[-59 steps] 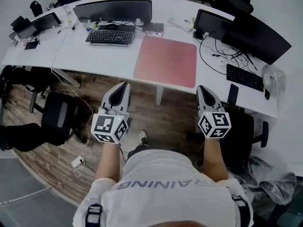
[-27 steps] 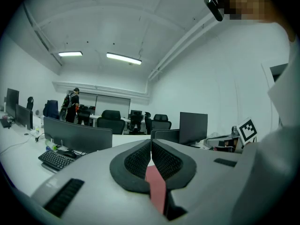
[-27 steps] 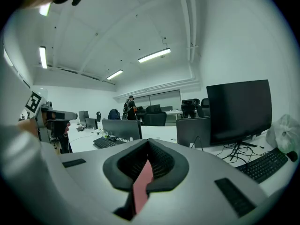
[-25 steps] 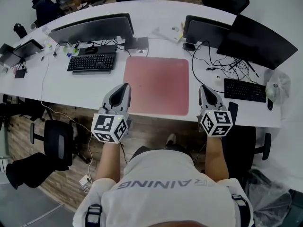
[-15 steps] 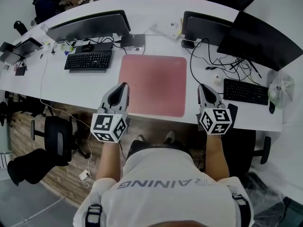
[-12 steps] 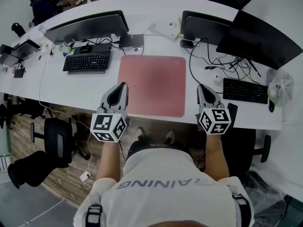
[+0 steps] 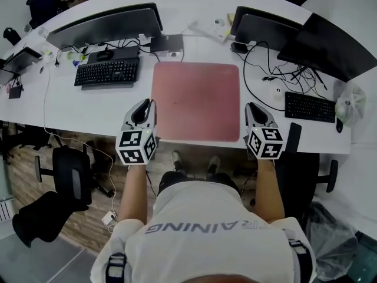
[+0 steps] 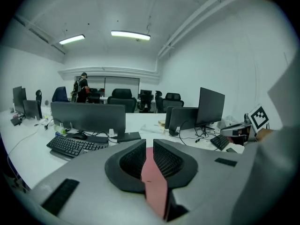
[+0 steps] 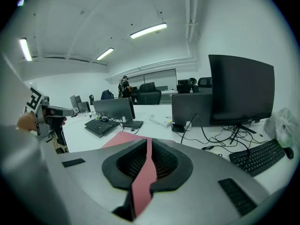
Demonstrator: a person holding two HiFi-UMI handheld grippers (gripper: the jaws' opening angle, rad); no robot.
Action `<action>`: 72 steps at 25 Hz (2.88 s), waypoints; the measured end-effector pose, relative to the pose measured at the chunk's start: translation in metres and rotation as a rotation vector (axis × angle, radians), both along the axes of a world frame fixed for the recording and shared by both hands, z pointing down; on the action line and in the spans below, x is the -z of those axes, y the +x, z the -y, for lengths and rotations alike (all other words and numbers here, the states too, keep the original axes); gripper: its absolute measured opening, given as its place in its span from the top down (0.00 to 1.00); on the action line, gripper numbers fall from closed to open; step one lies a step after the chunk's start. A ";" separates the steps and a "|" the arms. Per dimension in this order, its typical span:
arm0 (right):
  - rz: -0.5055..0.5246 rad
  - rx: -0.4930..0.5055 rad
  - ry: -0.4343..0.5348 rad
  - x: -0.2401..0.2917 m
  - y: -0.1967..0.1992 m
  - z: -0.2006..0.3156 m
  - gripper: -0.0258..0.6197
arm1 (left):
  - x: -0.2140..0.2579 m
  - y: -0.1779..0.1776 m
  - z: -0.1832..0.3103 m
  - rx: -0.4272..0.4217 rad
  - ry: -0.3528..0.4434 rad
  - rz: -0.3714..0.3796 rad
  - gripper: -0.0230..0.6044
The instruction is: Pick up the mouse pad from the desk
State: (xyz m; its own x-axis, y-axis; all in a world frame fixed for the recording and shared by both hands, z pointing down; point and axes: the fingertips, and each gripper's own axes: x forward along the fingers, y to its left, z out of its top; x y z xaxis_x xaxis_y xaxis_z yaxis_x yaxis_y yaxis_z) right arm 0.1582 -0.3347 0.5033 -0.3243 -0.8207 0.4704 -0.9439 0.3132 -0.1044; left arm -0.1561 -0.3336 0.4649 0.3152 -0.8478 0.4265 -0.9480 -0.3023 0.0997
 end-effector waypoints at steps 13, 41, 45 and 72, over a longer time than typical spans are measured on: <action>-0.136 -0.033 -0.171 -0.086 -0.024 0.025 0.60 | -0.114 -0.038 0.040 -0.043 -0.234 0.048 0.57; -0.141 -0.127 -0.471 -0.258 0.004 0.044 0.34 | -0.300 -0.039 0.052 -0.022 -0.648 0.173 0.35; -0.123 -0.142 -0.466 -0.259 0.002 0.045 0.34 | -0.299 -0.041 0.053 -0.023 -0.655 0.162 0.35; -0.137 -0.120 -0.451 -0.254 -0.020 0.038 0.64 | -0.298 -0.046 0.043 -0.031 -0.681 0.211 0.45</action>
